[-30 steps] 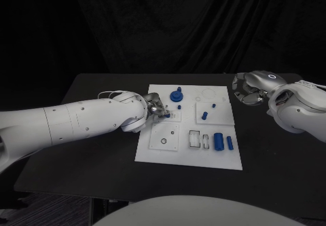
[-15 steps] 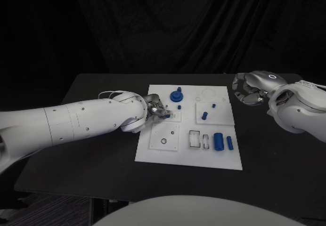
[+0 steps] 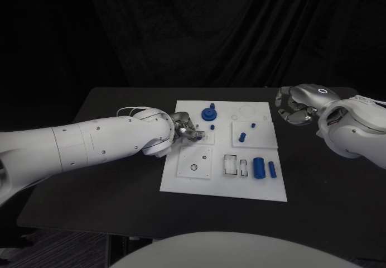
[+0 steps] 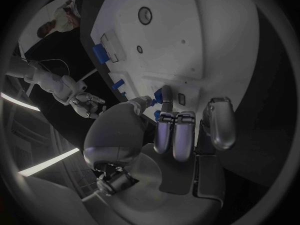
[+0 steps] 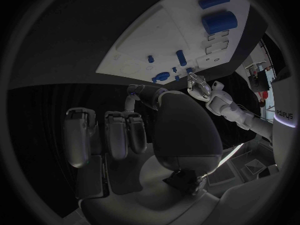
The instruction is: Assemble the parts on the task board
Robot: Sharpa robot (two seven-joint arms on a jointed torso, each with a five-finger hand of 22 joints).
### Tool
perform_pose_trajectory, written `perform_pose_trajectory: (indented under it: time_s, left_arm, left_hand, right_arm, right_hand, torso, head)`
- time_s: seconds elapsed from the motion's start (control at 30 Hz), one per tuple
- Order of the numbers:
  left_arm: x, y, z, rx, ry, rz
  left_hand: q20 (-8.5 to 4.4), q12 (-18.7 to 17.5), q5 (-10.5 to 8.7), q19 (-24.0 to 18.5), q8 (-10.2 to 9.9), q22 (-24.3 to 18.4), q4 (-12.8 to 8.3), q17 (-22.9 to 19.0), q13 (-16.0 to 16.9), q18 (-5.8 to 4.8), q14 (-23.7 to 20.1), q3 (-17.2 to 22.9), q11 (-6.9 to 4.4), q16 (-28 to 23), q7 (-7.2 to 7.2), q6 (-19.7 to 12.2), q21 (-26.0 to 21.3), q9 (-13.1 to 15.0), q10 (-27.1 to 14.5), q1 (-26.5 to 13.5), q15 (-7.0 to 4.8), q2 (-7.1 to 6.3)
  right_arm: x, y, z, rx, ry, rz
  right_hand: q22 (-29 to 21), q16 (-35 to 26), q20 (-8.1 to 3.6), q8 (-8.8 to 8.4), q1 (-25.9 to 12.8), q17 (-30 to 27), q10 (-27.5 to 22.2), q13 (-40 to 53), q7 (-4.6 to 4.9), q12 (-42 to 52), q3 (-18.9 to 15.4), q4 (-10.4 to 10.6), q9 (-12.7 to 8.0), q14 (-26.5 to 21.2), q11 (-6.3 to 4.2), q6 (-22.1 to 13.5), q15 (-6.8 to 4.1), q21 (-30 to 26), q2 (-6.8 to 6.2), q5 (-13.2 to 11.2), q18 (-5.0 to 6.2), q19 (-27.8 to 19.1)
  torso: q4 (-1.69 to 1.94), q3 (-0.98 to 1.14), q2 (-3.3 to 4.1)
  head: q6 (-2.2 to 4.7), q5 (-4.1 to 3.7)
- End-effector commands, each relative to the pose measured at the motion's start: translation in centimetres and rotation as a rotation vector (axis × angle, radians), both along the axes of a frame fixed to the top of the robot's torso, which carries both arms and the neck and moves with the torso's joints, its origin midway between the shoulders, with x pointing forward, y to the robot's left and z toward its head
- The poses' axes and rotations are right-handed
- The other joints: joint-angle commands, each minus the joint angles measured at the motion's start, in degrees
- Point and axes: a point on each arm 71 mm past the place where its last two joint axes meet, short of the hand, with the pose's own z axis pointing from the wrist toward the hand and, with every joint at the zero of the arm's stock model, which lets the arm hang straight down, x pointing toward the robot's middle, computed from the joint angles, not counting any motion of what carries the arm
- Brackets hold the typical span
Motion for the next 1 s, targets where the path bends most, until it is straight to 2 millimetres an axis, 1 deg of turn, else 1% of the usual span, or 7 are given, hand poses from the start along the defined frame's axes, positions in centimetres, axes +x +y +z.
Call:
perform_pose_trajectory:
  time_s: [0.03, 0.37, 0.57, 0.63, 0.8, 0.87, 1.0]
  left_arm:
    - [-0.4, -0.1, -0.9, 0.025, 0.05, -0.027]
    - [-0.4, 0.2, -1.0, 0.041, 0.064, -0.021]
    - [-0.2, 0.0, -0.4, -0.039, -0.023, -0.029]
    - [-0.1, 0.0, 0.2, -0.095, -0.092, -0.032]
    - [-0.2, 0.3, 1.3, -0.166, -0.224, -0.042]
    - [-0.3, 0.6, 1.9, -0.18, -0.288, -0.055]
    - [-0.3, 1.2, 3.1, -0.196, -0.366, -0.072]
  left_hand:
    - [0.25, 0.2, -0.07, -0.3, -0.1, 6.4, 0.6, 15.1, 15.1, 1.0, 5.9, -0.9, 0.39, 0.2, 0.24, -0.1, -0.2, -1.6, 5.9, -0.7, 0.47, 0.03]
    - [0.25, 0.2, -0.02, -0.2, 0.9, 6.6, 1.9, 15.1, 15.1, 1.0, 5.9, -3.1, 0.25, 0.2, 0.02, 0.4, -0.3, -0.7, 5.9, -1.7, 0.39, 1.15]
    - [0.16, 0.2, 0.0, 0.2, 2.7, 7.2, 2.1, 15.1, 15.1, 0.89, 5.9, -8.4, 0.17, 0.2, -0.09, -0.3, 0.0, 1.2, 5.9, -9.0, 0.32, 3.37]
    - [0.09, 0.2, -0.03, 0.6, 4.1, 7.7, 2.1, 15.1, 15.1, 0.75, 5.9, -10.6, 0.08, 0.2, -0.23, -0.5, 0.6, 2.6, 5.9, -11.1, 0.26, 3.97]
    - [-0.26, 0.2, 0.07, 1.6, 8.9, 8.9, 2.0, 15.1, 15.1, 0.39, 5.9, -13.2, -0.41, 0.2, -0.9, -1.7, 2.2, 8.4, 5.9, -7.2, -0.17, 4.55]
    - [-0.57, 0.2, 0.05, 2.3, 12.1, 9.6, 2.1, 15.1, 15.1, 0.12, 5.9, -14.8, -0.77, 0.2, -1.33, -2.4, 3.4, 12.1, 5.9, -6.0, -0.49, 5.2]
    - [-0.76, 0.2, 0.12, 2.7, 14.2, 10.1, 2.1, 15.1, 15.1, -0.08, 5.9, -15.9, -1.04, 0.2, -1.6, -3.1, 4.2, 14.6, 5.9, -4.7, -0.69, 5.97]
  right_arm:
    - [0.0, -0.1, -0.1, -0.005, 0.004, -0.017]
    - [0.0, -0.1, -0.2, -0.005, 0.005, -0.016]
    - [0.0, -0.1, -0.2, -0.004, 0.004, -0.016]
    - [-0.1, -0.2, -0.1, -0.003, 0.003, -0.017]
    - [-0.2, -0.6, -0.1, 0.0, -0.001, -0.021]
    - [-0.3, -0.7, -0.1, 0.002, -0.004, -0.022]
    - [-0.3, -0.9, 0.0, 0.003, -0.007, -0.025]
  right_hand:
    - [13.4, 0.2, -0.24, -0.14, 0.4, 15.1, 5.9, 15.1, -0.03, 0.2, 0.3, -0.1, -0.1, 6.1, -0.16, 0.4, -0.29, -0.2, -0.38, 0.0, 0.79, 3.3]
    - [13.4, 0.2, -0.24, -0.14, 0.4, 15.1, 5.9, 15.1, -0.02, 0.2, 0.4, -0.1, -0.1, 6.1, -0.16, 0.4, -0.29, -0.2, -0.38, 0.0, 0.79, 3.3]
    - [13.4, 0.2, -0.24, -0.14, 0.4, 15.1, 5.9, 15.1, -0.02, 0.2, 0.4, -0.1, -0.1, 6.1, -0.16, 0.4, -0.29, -0.2, -0.38, 0.0, 0.79, 3.3]
    - [13.4, 0.2, -0.25, -0.16, 0.4, 15.1, 5.9, 15.1, -0.01, 0.2, 0.5, -0.2, -0.1, 6.1, -0.15, 0.4, -0.29, -0.2, -0.4, 0.0, 0.79, 3.3]
    - [13.4, 0.2, -0.25, -0.16, 0.4, 15.1, 5.9, 15.1, -0.01, 0.2, 0.5, -0.2, -0.1, 6.1, -0.15, 0.4, -0.29, -0.2, -0.4, 0.0, 0.79, 3.3]
    - [13.4, 0.2, -0.25, -0.17, 0.4, 15.1, 5.9, 15.1, 0.01, 0.2, 0.5, -0.2, -0.1, 6.1, -0.14, 0.4, -0.29, -0.2, -0.44, -0.1, 0.79, 3.3]
    - [13.4, 0.2, -0.24, -0.21, 0.1, 15.1, 5.9, 15.1, 0.04, 0.2, 0.4, -0.2, -0.1, 6.1, -0.11, 0.4, -0.27, -0.2, -0.5, -0.1, 0.79, 3.3]
  torso:
    - [0.02, -0.03, 0.05]
    - [0.05, 0.0, 0.04]
    - [0.02, -0.02, 0.03]
    - [0.03, 0.0, 0.02]
    - [0.04, -0.02, 0.04]
    - [0.04, -0.01, 0.04]
    - [0.05, -0.02, 0.01]
  head:
    - [0.01, 0.01]
    - [0.01, 0.09]
    - [0.01, 0.16]
    - [0.01, 0.12]
    - [0.01, 0.07]
    - [0.01, -0.06]
    - [0.01, -0.2]
